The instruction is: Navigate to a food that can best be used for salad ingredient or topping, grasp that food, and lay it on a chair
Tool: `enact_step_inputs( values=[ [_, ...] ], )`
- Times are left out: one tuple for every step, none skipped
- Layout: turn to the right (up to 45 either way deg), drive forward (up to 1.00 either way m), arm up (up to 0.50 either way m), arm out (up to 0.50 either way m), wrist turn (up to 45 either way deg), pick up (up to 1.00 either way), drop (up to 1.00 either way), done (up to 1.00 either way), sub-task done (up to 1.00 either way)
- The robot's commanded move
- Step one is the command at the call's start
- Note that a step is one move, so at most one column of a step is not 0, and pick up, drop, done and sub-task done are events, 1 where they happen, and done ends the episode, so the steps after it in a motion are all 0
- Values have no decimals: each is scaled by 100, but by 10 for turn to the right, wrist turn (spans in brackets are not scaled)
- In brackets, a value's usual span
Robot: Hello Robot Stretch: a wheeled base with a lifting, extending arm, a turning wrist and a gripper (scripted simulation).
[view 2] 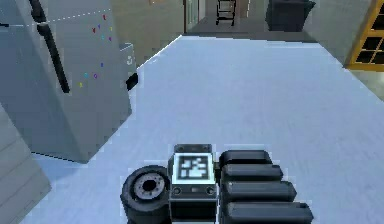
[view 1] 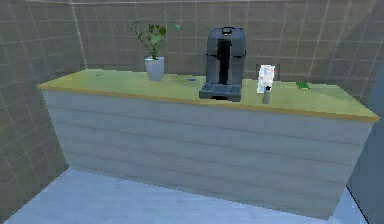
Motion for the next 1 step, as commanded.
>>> enact_step_inputs(
  values=[
    [450,0,0,0,0,0,0,0,0]
  ],
)
